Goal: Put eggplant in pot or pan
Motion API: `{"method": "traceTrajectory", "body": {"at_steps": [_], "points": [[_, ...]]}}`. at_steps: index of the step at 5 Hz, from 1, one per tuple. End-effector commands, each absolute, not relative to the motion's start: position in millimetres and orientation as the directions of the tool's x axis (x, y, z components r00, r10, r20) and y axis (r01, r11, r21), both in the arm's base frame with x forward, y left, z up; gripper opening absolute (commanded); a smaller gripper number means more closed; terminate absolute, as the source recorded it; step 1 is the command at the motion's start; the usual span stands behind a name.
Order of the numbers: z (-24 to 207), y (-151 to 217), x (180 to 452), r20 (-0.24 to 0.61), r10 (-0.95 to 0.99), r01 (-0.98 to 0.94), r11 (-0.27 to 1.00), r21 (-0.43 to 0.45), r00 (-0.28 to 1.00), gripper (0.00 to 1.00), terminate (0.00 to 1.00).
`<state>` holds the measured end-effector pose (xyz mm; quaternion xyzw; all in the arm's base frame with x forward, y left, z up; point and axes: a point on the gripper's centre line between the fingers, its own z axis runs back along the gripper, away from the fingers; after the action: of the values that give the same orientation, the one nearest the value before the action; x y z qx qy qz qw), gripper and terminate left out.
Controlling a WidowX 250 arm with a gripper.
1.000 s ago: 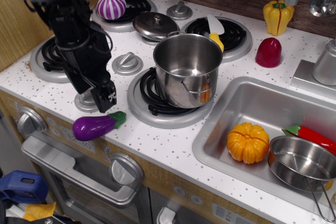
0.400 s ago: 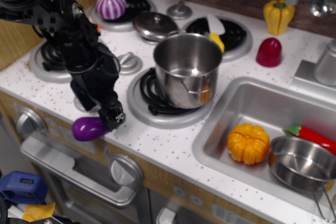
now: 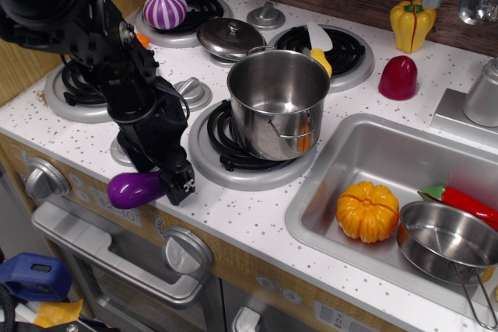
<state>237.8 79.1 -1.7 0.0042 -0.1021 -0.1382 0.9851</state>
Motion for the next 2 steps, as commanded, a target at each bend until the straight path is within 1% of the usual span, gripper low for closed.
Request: {"method": "traceTrajectory", "body": {"at_steps": [1, 2], "points": [[-5.7, 76.8, 237.7, 0.227, -0.279, 0.278, 0.96, 0.041, 0.933, 1.0, 0.0], [-13.1, 76.1, 238.7, 0.23, -0.265, 0.264, 0.964, 0.034, 0.937, 1.0, 0.0]]}}
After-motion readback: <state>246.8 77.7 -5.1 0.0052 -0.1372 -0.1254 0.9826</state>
